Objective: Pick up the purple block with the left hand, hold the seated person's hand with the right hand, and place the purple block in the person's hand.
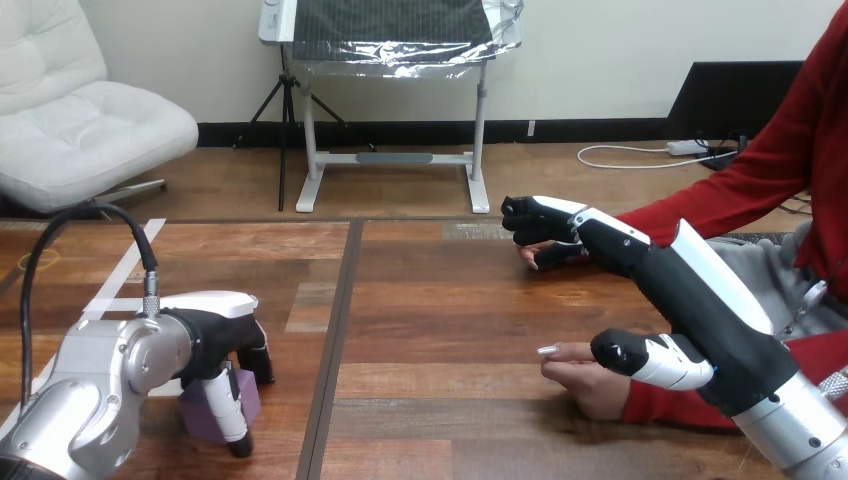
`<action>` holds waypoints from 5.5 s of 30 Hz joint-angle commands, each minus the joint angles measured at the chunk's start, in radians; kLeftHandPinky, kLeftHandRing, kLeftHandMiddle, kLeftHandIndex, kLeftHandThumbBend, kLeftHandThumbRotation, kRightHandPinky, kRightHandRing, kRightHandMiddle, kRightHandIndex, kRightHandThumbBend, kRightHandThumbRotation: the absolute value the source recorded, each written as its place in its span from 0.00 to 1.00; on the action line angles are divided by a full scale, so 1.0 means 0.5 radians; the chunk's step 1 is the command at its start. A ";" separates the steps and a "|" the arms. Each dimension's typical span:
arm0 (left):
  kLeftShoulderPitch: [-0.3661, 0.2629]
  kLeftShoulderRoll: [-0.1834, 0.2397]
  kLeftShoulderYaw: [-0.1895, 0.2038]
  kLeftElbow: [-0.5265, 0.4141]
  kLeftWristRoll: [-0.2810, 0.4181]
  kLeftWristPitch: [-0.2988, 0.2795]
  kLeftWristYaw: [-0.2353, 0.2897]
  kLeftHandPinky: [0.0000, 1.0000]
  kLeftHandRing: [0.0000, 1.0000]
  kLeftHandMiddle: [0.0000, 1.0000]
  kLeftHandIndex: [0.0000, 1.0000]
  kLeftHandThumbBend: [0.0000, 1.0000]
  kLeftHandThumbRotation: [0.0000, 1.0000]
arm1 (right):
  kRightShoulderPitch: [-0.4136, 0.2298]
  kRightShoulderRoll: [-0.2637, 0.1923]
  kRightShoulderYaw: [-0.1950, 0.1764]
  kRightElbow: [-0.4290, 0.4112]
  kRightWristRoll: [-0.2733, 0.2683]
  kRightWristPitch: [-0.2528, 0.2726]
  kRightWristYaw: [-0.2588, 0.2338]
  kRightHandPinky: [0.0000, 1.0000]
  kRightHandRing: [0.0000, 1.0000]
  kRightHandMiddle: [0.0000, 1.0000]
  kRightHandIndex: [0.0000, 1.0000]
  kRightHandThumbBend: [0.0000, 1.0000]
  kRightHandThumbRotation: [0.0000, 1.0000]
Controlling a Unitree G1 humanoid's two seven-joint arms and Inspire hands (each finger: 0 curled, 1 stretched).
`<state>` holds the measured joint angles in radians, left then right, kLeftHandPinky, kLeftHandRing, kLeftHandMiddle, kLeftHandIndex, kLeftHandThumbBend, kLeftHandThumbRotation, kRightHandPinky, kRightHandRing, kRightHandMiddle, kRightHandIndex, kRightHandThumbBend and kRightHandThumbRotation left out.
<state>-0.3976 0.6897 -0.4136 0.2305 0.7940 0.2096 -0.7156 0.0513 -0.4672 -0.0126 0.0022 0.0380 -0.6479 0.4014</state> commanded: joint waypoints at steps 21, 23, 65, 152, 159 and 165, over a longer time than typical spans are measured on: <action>-0.049 0.058 0.017 -0.056 0.041 0.114 -0.031 0.59 0.83 0.86 0.76 0.87 0.00 | -0.067 -0.021 -0.058 -0.068 0.021 -0.002 -0.005 0.72 0.80 0.83 0.85 1.00 1.00; -0.048 0.064 0.018 -0.066 0.045 0.122 -0.035 0.60 0.83 0.86 0.76 0.87 0.00 | -0.066 -0.021 -0.059 -0.073 0.023 0.004 -0.004 0.72 0.80 0.83 0.85 1.00 1.00; 0.087 0.014 0.144 -0.139 0.016 0.352 0.297 0.28 0.37 0.47 0.51 0.75 0.00 | -0.100 -0.031 -0.060 -0.032 0.070 -0.023 0.037 0.72 0.80 0.83 0.85 1.00 1.00; 0.460 -0.152 0.621 -0.969 -0.458 0.394 0.749 0.30 0.36 0.43 0.44 0.82 0.00 | -0.652 -0.268 -0.066 0.723 -0.749 0.143 -0.298 0.70 0.85 0.88 0.89 0.94 0.64; 0.502 -0.183 0.665 -1.040 -0.500 0.351 0.799 0.32 0.38 0.44 0.44 0.82 0.00 | -0.769 -0.349 -0.010 0.922 -0.788 0.136 -0.229 0.72 0.88 0.90 0.91 0.99 0.52; 0.523 -0.207 0.684 -1.087 -0.509 0.355 0.823 0.33 0.38 0.44 0.44 0.82 0.00 | -0.852 -0.403 0.040 1.052 -0.808 0.164 -0.150 0.75 0.89 0.91 0.92 1.00 0.45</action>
<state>-0.1143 0.6034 -0.1157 -0.2504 0.5421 0.3970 -0.3360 -0.2682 -0.6295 -0.0146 0.4744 -0.3637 -0.5714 0.3029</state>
